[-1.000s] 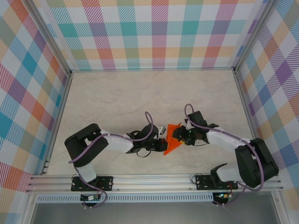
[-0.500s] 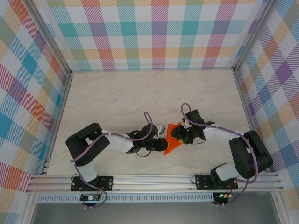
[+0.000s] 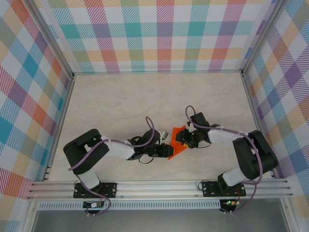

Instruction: Fold a paper plane with a square sheet of paper (pick it up from the middle)

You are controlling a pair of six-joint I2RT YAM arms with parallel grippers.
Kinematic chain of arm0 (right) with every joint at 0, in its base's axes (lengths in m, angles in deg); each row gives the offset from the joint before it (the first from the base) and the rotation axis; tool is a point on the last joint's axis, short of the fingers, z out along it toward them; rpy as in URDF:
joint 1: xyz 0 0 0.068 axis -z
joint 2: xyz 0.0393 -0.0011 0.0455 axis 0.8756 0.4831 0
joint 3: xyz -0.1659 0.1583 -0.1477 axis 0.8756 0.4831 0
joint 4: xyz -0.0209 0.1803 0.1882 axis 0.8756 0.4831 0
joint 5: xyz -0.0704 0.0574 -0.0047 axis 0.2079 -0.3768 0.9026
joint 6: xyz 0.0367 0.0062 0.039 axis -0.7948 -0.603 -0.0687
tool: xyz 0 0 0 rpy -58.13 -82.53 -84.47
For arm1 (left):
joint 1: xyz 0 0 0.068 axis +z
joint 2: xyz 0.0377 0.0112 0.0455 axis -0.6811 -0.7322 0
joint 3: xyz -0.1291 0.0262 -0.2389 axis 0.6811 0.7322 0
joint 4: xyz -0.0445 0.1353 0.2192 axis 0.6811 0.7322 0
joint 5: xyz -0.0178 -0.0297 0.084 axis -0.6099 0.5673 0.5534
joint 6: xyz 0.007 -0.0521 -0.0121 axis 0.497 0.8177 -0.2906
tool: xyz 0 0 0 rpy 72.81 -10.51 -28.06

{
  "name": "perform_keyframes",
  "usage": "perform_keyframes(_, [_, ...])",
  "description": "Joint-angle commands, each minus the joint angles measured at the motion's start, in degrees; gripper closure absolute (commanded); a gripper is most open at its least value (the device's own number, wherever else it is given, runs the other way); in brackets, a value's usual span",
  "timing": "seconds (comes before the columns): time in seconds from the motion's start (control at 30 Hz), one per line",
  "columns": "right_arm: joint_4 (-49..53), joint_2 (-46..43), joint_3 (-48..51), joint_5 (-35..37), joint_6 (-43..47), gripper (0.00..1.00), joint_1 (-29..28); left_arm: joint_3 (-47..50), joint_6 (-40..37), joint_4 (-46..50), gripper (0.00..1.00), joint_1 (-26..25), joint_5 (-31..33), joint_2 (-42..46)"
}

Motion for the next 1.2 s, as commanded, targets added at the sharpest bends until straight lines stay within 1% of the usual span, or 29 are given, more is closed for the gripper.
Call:
perform_keyframes(0.0, [1.6,1.4,-0.2,2.3,1.0,0.54,0.2,0.0,-0.4,3.1,0.59,1.2,1.4,3.6])
perform_keyframes(0.13, [2.9,1.3,-0.2,3.3,0.9,0.54,0.2,-1.2,-0.9,5.7,0.59,2.2,2.8,5.8])
perform_keyframes(0.23, [3.7,1.5,0.0,4.0,0.6,0.54,0.2,-2.6,-1.0,6.6,0.6,2.6,2.0,6.1])
perform_keyframes(0.3, [4.1,1.6,-0.1,4.5,0.3,0.54,0.2,-3.8,-0.9,6.4,0.63,2.7,0.9,5.4])
perform_keyframes(0.37, [4.8,1.7,0.0,5.3,-0.1,0.55,0.2,-5.3,-0.8,6.2,0.69,2.7,-0.4,4.2])
perform_keyframes(0.47, [5.2,1.3,0.6,7.1,-1.0,0.6,0.1,-7.2,0.0,6.9,0.75,2.9,-0.4,2.6])
perform_keyframes(0.57, [5.6,1.2,0.7,7.7,-1.6,0.61,0.1,-7.9,0.3,6.6,0.8,3.0,-1.0,1.2])
perform_keyframes(0.77, [6.6,1.6,0.4,8.1,-1.9,0.6,0.0,-8.7,0.1,6.2,0.86,3.0,-4.2,-1.1])
perform_keyframes(1.07, [7.7,2.7,-0.1,8.4,-2.6,0.58,-0.1,-10.0,-0.1,6.5,0.92,3.0,-4.6,-3.8])
perform_keyframes(1.17, [8.2,2.8,-0.3,8.8,-2.6,0.58,-0.1,-10.7,-0.1,8.3,0.93,3.1,-4.1,-4.3])
